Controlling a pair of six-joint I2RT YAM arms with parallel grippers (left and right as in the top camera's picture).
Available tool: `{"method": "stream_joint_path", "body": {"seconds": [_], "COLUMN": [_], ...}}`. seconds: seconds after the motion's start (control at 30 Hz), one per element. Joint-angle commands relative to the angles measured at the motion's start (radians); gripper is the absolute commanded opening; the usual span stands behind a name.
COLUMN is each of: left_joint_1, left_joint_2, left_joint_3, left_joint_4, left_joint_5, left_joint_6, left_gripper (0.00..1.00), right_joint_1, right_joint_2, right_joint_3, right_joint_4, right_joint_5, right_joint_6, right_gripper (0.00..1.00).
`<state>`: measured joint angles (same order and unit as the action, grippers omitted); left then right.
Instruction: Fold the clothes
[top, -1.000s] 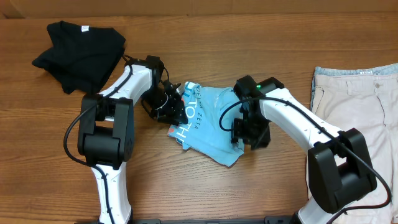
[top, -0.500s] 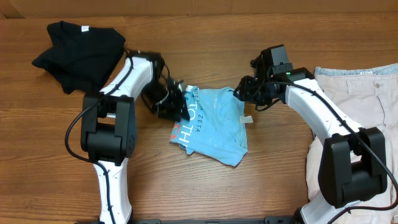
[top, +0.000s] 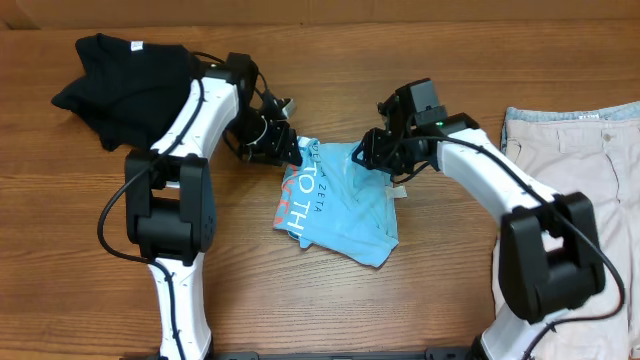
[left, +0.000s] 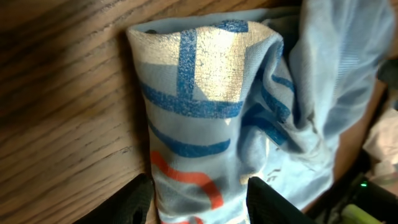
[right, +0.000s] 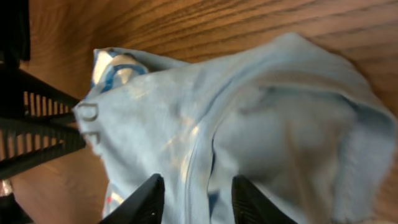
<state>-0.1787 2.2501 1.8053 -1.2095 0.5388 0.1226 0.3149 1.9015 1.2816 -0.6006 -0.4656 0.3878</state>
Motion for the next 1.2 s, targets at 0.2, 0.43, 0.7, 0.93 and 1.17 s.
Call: {"method": "stream_joint_path", "body": {"seconds": [0.2,0.43,0.7,0.93,1.17], "left_joint_1": [-0.039,-0.038,-0.039,-0.039,-0.009], "left_joint_2": [0.003,0.003,0.003,0.003,0.003], "left_joint_3": [-0.011,-0.012,-0.05,-0.134,-0.13], "left_joint_4": [0.019,0.045,0.101,0.153,0.142], "left_joint_5": [-0.166,-0.169,-0.183,-0.183,-0.166], "left_joint_6": [-0.048,-0.054,-0.068,-0.067,-0.066], "left_gripper": [0.54,0.57,0.61,0.68,0.87], "right_joint_1": [0.023,-0.002,-0.078,-0.108,-0.114], "right_joint_2": [0.08,0.042,-0.107,-0.14,-0.14], "right_joint_3": [-0.011,-0.01,-0.01,-0.01,-0.01], "right_joint_4": [0.098,0.092,-0.075,-0.22,-0.317], "right_joint_5": [-0.051,-0.15,-0.066,-0.025,0.196], "right_joint_6": [0.053,0.005,0.006,0.01,0.092], "right_gripper": [0.15,0.04,0.04,0.04,0.33]}}
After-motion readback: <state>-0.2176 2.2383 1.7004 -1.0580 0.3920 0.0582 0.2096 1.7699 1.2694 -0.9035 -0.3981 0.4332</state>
